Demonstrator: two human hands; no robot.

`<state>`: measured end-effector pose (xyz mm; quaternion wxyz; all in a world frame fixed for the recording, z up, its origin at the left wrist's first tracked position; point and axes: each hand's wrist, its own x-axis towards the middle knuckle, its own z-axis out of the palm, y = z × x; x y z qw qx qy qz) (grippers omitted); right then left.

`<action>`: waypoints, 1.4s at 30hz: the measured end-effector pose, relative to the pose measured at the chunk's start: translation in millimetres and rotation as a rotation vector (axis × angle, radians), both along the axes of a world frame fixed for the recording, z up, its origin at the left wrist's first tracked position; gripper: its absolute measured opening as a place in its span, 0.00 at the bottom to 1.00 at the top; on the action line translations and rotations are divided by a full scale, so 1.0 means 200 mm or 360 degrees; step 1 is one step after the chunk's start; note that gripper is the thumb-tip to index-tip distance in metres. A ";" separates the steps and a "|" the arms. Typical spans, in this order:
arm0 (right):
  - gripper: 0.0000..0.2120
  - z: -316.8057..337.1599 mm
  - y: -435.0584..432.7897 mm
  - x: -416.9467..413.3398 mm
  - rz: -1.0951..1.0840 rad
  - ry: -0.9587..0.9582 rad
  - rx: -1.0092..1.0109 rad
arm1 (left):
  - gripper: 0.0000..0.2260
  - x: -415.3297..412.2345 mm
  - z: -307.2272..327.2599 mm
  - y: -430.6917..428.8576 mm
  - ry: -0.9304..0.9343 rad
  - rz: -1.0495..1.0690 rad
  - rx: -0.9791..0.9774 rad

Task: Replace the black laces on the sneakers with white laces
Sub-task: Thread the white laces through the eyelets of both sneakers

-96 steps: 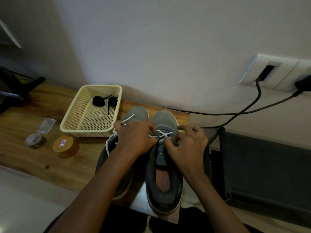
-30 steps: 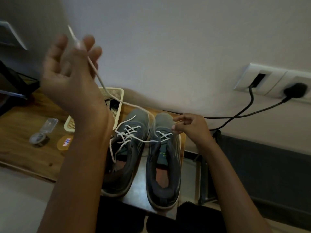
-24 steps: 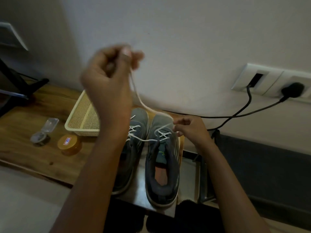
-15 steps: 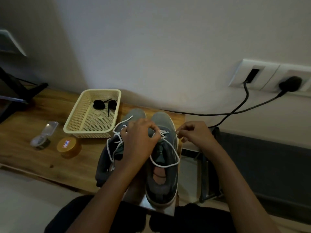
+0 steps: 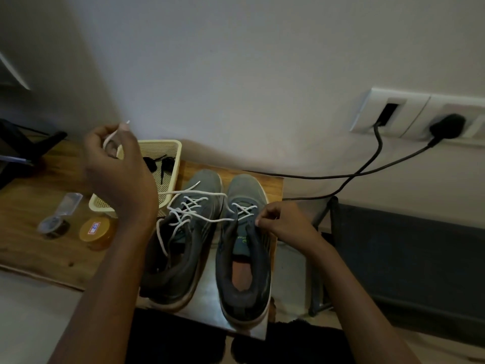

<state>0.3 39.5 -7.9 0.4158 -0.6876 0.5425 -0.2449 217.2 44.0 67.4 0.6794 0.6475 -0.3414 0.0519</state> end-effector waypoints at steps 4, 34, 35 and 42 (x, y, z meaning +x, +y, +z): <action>0.09 0.00 0.01 0.01 0.0030 0.0018 -0.0019 | 0.19 0.10 0.01 -0.01 -0.0562 0.0196 0.0088; 0.13 0.04 0.07 0.05 0.0054 0.0375 0.0049 | 0.10 -0.38 -0.37 0.09 -0.1065 -0.0945 0.1711; 0.13 0.04 0.07 0.05 0.0051 0.0345 0.0053 | 0.09 -0.39 -0.38 0.09 -0.0980 -0.0956 0.1704; 0.10 0.03 0.07 0.02 -0.0017 0.0065 0.0155 | 0.08 -0.44 -0.41 0.10 -0.0623 -0.0906 0.1634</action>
